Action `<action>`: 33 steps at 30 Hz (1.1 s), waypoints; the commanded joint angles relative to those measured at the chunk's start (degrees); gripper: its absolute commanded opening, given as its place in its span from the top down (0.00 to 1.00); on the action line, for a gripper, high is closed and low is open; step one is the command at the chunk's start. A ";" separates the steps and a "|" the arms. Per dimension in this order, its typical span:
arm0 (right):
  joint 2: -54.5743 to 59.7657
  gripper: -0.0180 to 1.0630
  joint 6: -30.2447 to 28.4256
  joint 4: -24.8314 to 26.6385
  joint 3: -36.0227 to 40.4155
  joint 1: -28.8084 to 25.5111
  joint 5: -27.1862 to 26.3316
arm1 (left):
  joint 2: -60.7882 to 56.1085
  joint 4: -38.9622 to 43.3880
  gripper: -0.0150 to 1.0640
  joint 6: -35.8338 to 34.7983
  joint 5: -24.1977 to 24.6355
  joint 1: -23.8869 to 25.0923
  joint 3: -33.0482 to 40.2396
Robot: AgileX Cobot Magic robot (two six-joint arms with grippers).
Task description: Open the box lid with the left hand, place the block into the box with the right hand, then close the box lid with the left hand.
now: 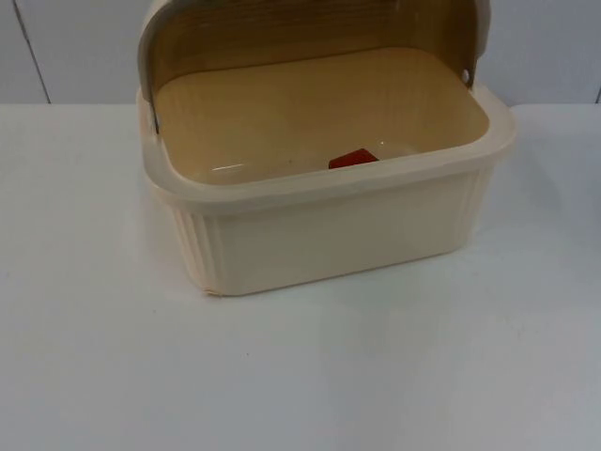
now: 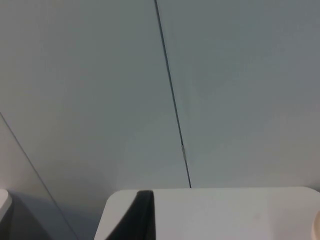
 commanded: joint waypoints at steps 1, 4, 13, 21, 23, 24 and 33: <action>-0.27 0.01 0.38 -1.02 0.12 -0.41 -0.95 | -0.35 -0.60 0.02 -1.91 0.91 0.13 0.14; -0.76 0.01 0.50 -1.31 0.12 -0.41 -0.95 | -0.35 -0.60 0.02 -3.06 1.68 0.13 0.14; -6.31 0.01 1.85 -4.78 0.02 -0.41 -1.73 | -0.35 0.90 0.02 -3.66 -0.08 0.13 0.14; -7.80 0.01 4.98 -7.40 0.02 -0.41 1.70 | 6.48 -12.07 0.02 4.22 -3.65 0.13 0.14; -7.13 0.01 5.12 -7.40 0.02 -0.41 2.36 | 10.44 -17.48 0.02 8.00 -6.01 0.13 0.14; -6.73 0.01 5.12 -7.40 0.02 -0.41 2.50 | 12.68 -19.44 0.02 9.26 -7.77 0.13 0.14; -6.49 0.01 5.35 -8.20 0.02 -0.41 3.26 | 27.06 -31.86 0.02 21.46 -6.67 -1.16 -9.95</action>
